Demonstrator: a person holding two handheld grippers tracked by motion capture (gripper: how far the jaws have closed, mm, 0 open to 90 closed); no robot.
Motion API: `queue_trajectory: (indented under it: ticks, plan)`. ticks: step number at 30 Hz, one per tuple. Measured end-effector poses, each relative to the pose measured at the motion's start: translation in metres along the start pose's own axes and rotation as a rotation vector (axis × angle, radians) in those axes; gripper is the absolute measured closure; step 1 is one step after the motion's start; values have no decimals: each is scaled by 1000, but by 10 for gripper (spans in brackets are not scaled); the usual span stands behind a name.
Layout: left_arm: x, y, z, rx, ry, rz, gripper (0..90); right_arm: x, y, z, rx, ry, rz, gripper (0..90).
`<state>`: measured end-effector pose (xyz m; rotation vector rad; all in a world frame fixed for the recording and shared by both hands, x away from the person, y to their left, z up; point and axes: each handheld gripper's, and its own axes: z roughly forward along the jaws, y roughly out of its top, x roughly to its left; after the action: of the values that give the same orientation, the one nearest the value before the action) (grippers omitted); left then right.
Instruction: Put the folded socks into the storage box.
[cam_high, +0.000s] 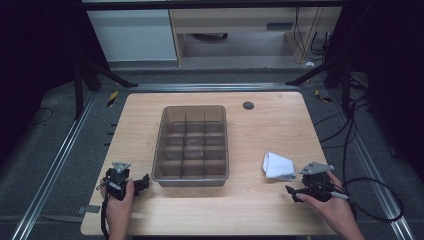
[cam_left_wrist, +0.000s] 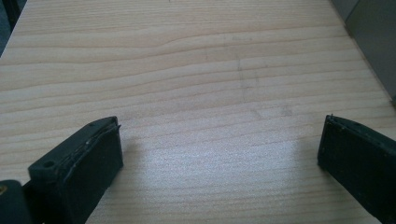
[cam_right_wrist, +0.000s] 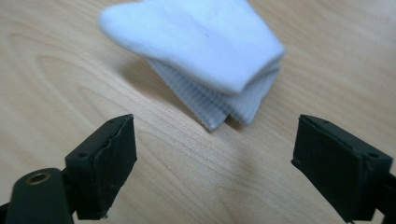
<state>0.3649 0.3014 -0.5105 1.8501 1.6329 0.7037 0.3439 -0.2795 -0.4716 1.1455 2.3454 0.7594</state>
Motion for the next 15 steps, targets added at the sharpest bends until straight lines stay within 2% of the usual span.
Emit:
queue_trajectory:
  ticks: [6, 8, 10, 15]
  plan:
    - [0, 0, 0, 0, 0, 1, 0, -11, 29, -14, 41, 48, -92, 151]
    - [0, 0, 0, 0, 0, 1, 0, -12, 33, -14, 48, 55, -104, 160]
    - [0, 0, 0, 0, -1, 1, 0, -16, 48, -14, 71, 86, -163, 193]
    - [0, 0, 0, 0, -2, 2, 0, -17, 66, -10, 120, 95, -260, 254]
